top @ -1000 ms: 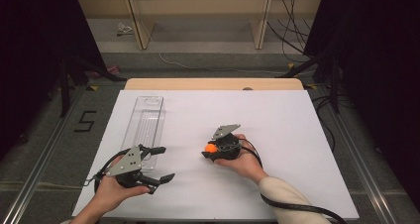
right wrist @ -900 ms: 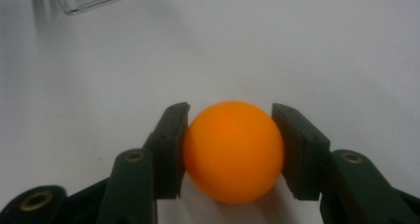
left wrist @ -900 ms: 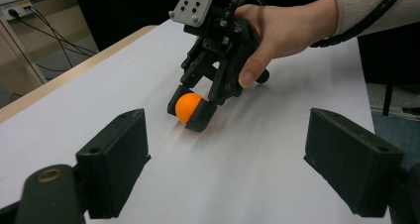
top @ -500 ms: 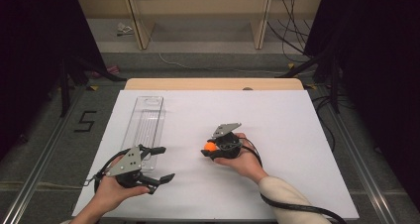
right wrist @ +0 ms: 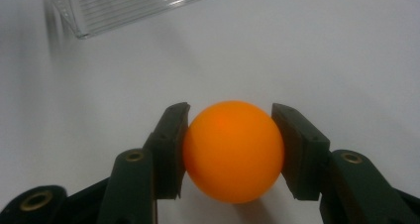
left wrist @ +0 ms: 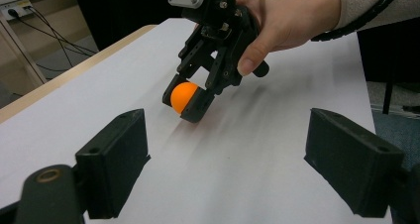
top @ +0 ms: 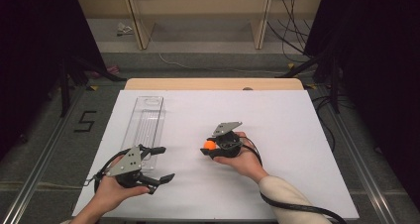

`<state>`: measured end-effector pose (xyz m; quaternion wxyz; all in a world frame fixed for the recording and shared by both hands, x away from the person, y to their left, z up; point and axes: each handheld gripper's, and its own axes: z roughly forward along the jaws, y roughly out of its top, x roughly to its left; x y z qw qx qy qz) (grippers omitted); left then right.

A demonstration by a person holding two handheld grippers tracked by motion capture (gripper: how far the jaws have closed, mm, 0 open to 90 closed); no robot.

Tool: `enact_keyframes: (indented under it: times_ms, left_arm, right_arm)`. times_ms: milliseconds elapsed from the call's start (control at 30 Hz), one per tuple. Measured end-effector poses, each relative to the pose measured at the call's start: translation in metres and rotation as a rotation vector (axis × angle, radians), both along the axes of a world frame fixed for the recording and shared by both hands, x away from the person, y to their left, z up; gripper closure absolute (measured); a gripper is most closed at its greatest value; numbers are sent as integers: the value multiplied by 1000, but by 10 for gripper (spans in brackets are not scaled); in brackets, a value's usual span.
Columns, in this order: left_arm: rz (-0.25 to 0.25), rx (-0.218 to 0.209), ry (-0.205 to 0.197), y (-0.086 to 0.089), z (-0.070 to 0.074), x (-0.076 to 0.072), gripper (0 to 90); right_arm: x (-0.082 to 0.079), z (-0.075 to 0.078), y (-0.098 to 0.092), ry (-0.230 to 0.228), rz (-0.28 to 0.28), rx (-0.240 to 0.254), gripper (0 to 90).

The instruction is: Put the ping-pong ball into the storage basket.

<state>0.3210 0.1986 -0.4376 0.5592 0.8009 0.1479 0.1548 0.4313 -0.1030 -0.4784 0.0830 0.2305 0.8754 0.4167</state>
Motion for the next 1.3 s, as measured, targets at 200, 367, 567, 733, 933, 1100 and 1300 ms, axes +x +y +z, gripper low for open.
enact_keyframes:
  times_ms: [200, 367, 567, 733, 933, 1100, 1300]
  left_arm:
    - [-1, 1, 0, 0, 0, 0, 163]
    - [-1, 1, 1, 0, 0, 0, 163]
    - [-1, 1, 1, 0, 0, 0, 162]
    - [0, 2, 1, 0, 0, 0, 162]
    - [-1, 1, 4, 0, 0, 0, 162]
    - [-2, 0, 5, 0, -1, 0, 162]
    - [-4, 2, 4, -1, -1, 0, 162]
  right_arm:
    - [0, 2, 0, -4, -3, 8, 512]
    - [0, 4, 0, -7, -3, 14, 512]
    - [1, 7, 0, -12, -9, 23, 513]
    - [1, 9, 1, -15, -7, 30, 513]
    - [1, 11, 3, -21, -6, 36, 512]
    - [2, 14, 4, -25, -8, 43, 513]
    - [3, 18, 6, -34, -8, 50, 513]
